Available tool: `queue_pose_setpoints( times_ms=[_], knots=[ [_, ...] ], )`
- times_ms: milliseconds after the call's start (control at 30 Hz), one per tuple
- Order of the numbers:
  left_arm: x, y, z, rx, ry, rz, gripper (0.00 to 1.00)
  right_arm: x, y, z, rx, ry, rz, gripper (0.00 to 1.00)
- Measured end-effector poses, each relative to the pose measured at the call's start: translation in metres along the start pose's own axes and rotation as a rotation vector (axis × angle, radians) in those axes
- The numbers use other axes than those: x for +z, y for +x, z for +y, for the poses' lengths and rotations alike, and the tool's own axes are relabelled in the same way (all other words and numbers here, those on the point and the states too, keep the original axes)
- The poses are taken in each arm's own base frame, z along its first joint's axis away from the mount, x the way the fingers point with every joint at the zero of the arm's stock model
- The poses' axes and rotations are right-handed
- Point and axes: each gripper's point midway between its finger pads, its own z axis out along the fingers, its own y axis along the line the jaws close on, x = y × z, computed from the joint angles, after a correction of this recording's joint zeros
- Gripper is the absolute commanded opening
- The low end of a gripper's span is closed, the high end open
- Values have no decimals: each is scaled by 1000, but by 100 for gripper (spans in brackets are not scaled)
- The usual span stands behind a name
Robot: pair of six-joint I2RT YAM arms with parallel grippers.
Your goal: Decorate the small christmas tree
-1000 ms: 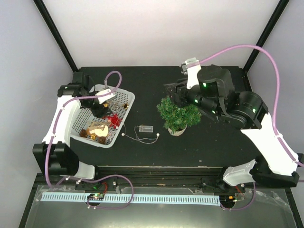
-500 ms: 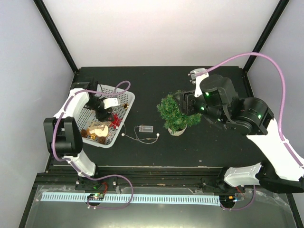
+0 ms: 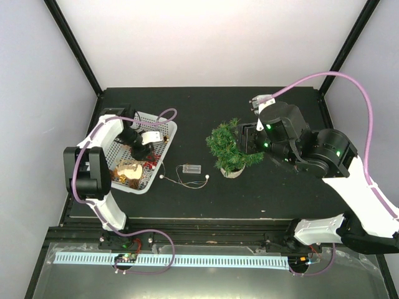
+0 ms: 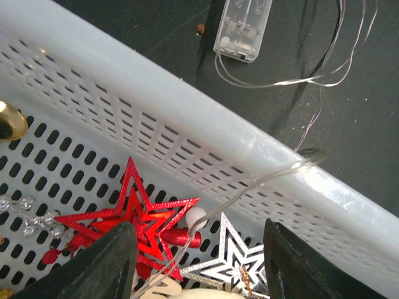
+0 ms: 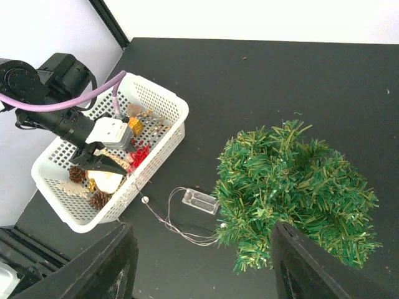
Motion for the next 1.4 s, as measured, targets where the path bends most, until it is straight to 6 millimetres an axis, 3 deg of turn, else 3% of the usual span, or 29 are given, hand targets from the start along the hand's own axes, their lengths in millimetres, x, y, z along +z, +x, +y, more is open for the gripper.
queue_pose_setpoints(
  times_ms=[333, 767, 933, 1100, 1200, 1400],
  knots=[
    [16, -1, -1, -5, 44, 4, 36, 0, 3, -3, 13, 11, 10, 60],
    [24, -1, -3, -27, 65, -10, 2, 7, 14, -8, 20, 33, 37, 60],
    [16, -10, -2, -45, 62, -39, 1, 6, 15, -9, 20, 33, 35, 60],
    [-19, -34, 8, -22, -39, -82, 2, 2, 16, -12, 24, 25, 20, 60],
    [-56, -55, 11, 10, -138, -120, 1, -2, 16, -13, 25, 14, 7, 60],
    [-153, -105, 3, 93, -373, -220, 2, -8, 12, -6, -4, -33, -13, 59]
  ],
)
